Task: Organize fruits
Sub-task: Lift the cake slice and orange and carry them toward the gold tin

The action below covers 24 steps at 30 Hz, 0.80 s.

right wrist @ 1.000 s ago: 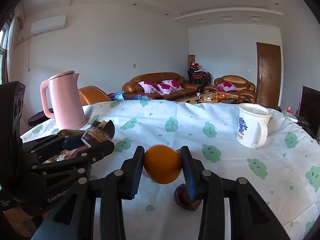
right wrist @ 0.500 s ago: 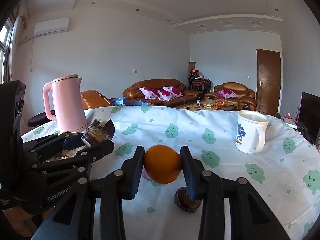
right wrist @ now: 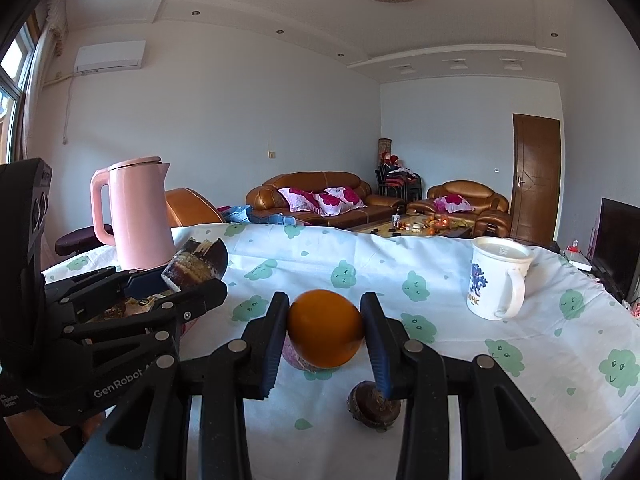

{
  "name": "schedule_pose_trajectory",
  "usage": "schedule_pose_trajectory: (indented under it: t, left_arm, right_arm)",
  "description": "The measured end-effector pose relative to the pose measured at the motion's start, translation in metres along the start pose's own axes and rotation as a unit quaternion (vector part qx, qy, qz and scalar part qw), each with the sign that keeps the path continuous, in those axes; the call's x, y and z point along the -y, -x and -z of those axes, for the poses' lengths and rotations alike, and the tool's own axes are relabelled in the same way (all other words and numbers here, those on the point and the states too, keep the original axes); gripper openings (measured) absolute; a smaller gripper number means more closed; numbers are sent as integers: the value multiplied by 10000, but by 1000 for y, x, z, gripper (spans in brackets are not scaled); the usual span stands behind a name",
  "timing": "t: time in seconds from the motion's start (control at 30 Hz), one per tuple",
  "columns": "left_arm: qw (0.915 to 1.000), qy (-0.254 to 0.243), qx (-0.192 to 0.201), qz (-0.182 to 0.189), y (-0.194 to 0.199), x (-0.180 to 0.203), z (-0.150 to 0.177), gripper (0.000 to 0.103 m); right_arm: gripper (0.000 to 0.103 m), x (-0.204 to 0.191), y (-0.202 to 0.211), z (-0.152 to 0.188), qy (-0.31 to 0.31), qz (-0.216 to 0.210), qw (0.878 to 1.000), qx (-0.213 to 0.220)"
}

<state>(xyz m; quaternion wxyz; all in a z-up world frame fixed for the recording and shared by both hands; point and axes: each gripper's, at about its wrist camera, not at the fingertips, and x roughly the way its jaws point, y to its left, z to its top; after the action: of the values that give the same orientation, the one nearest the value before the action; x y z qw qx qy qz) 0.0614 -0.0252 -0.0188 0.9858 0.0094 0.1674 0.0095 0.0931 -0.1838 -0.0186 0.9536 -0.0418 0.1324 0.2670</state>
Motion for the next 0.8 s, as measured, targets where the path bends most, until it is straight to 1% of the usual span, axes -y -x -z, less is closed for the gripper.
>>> schedule_pose_trajectory:
  t: [0.43, 0.8]
  left_arm:
    - [10000, 58, -79, -10, 3, -7, 2, 41]
    - [9997, 165, -146, -113, 9, -22, 6, 41]
  right_arm:
    - [39, -10, -2, -1, 162, 9, 9999, -36]
    - [39, -25, -9, -2, 283, -140, 9994, -135]
